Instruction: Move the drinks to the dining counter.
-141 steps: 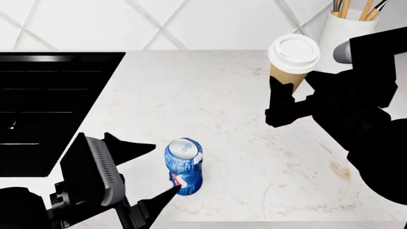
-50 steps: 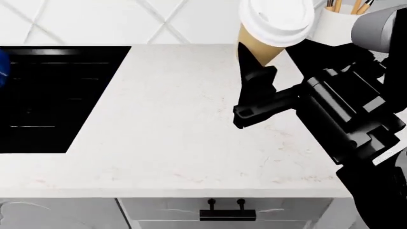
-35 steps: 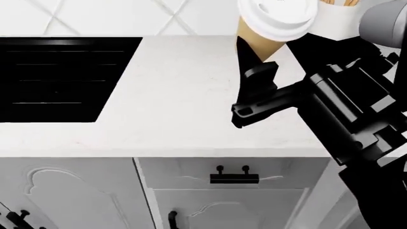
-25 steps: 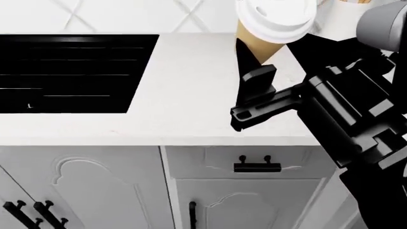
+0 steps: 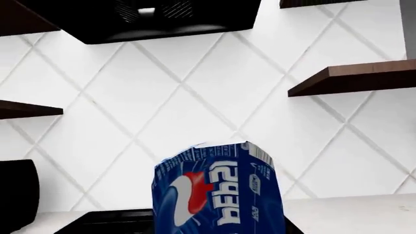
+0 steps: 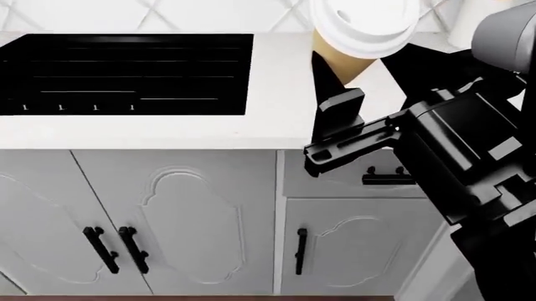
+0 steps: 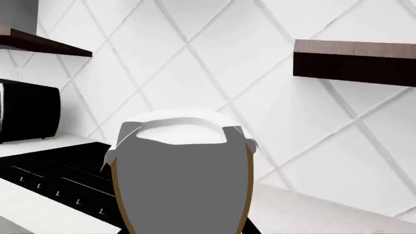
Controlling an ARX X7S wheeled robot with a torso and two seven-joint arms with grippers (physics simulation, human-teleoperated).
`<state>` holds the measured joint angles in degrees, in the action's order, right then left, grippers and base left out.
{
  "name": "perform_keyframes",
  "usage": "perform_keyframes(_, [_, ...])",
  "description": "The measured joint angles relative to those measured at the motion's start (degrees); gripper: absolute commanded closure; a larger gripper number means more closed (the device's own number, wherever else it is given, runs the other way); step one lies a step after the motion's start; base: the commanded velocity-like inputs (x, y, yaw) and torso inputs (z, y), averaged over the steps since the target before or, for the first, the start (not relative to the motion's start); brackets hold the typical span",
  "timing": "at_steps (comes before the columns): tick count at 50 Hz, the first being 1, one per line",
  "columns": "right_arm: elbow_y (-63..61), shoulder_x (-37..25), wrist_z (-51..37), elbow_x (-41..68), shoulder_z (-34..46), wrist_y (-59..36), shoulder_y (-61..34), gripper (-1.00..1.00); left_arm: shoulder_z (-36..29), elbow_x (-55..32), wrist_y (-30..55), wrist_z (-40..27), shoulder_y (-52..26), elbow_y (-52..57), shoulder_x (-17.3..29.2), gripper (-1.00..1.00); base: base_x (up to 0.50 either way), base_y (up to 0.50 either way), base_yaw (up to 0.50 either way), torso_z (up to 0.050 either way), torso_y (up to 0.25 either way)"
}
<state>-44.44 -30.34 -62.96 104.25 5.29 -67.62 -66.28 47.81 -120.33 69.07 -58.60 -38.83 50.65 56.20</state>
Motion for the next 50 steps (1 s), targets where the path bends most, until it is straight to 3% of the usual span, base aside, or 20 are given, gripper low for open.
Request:
perform_keyframes(16, [-0.46,-0.46,0.27,0.13,0.32,0.59,-0.02,1.0,0.72,0.0,0.1,0.3,0.55,-0.11,-0.1,1.0,-0.42,0.38,0.0,0.0,0.0])
perform_keyframes(50, [-0.7,-1.43,0.58,0.56,1.08,1.88,0.09,1.0,2.55,-0.18,0.2,0.82,1.74,-0.42,-0.14,1.0,-0.5,0.21,0.0,0.0,0.0])
